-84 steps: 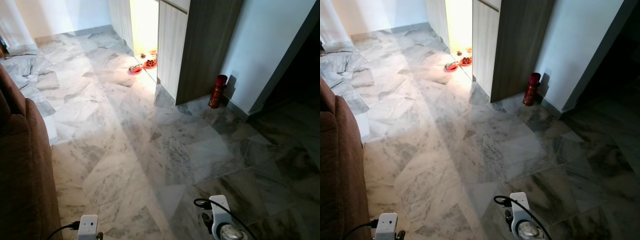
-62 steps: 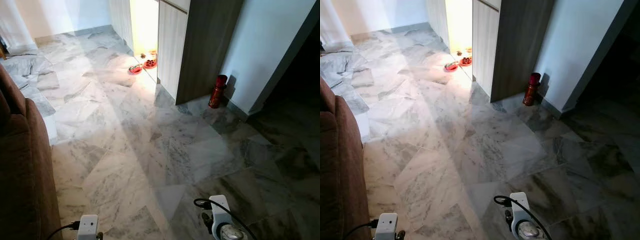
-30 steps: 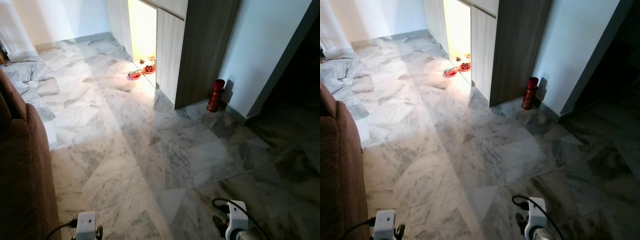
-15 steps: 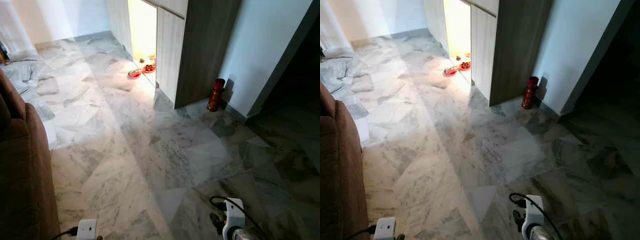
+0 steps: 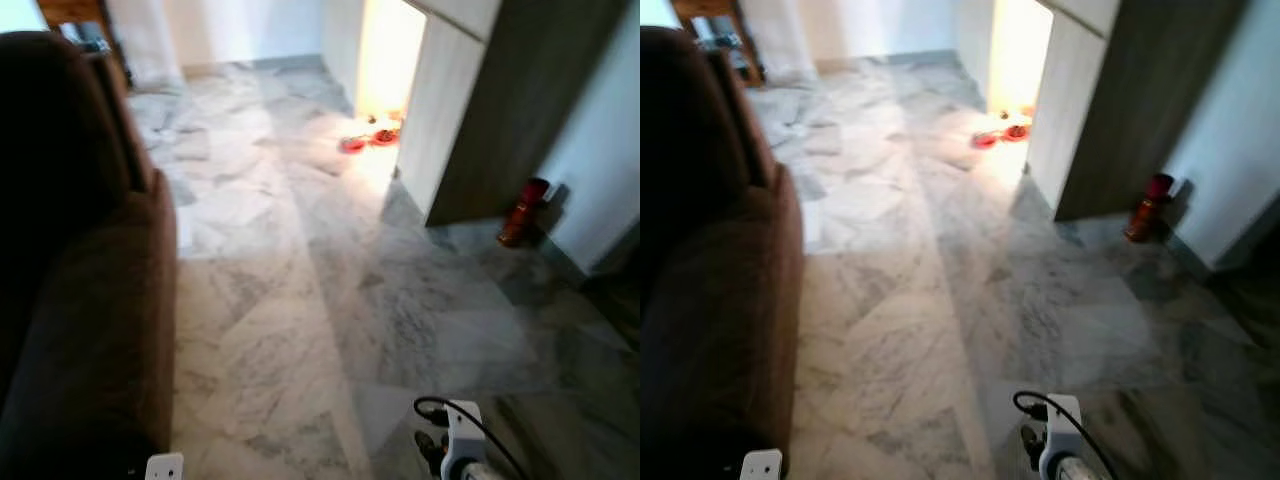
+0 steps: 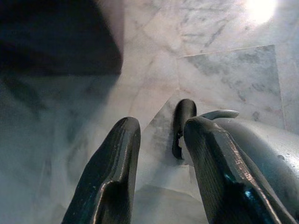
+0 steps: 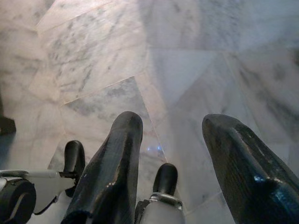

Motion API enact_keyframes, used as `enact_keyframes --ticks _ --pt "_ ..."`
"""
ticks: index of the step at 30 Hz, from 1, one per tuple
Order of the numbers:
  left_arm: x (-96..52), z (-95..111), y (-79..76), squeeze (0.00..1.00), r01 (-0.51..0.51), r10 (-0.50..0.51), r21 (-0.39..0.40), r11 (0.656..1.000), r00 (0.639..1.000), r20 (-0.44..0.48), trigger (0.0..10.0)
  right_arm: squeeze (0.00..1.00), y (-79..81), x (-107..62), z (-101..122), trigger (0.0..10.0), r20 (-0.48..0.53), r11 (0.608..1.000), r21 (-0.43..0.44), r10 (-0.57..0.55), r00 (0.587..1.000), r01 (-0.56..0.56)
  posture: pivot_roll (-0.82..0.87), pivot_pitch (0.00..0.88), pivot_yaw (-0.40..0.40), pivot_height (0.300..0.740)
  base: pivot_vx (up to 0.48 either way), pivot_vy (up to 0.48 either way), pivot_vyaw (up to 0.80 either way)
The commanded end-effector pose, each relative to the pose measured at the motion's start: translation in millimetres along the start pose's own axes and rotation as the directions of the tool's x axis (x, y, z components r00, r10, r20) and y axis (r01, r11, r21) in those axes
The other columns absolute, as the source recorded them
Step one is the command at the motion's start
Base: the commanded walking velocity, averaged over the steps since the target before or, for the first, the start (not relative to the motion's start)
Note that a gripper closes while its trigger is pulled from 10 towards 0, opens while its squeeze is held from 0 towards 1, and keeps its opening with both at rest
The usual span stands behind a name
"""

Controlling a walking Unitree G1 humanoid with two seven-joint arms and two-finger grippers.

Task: Move the pillow to the sofa from floor

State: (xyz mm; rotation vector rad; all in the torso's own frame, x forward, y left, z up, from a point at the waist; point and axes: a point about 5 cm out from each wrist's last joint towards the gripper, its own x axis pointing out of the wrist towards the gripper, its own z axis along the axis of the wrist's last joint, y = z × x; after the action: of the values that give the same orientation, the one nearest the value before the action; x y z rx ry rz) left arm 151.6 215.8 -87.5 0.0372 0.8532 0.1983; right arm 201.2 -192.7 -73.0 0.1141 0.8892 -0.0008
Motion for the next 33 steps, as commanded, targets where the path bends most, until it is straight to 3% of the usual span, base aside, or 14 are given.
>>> enact_keyframes --ticks 1,24,33 --pt "-0.7 -3 1.0 0.0 -0.001 0.001 -0.002 1.0 1.0 -0.014 10.0 0.0 0.0 -0.1 -1 10.0 -0.006 1.0 -0.002 0.0 1.0 0.0 0.01 0.055 -0.03 0.74 0.0 0.0 0.8" --pt "-6.3 -21 -7.2 0.0 0.017 -0.019 -0.026 1.0 0.997 -0.081 10.0 0.0 3.3 -1.7 -12 10.0 -0.04 0.999 -0.038 0.033 0.999 -0.034 0.02 0.051 -0.039 0.74 0.0 0.0 0.77" --pt "-7.3 -26 -7.5 0.0 0.025 -0.027 -0.019 0.999 0.992 -0.121 10.0 0.0 3.9 -2.3 -14 10.0 -0.032 0.999 0.017 0.034 0.999 -0.034 0.01 0.093 -0.035 0.74 0.0 0.027 0.13"
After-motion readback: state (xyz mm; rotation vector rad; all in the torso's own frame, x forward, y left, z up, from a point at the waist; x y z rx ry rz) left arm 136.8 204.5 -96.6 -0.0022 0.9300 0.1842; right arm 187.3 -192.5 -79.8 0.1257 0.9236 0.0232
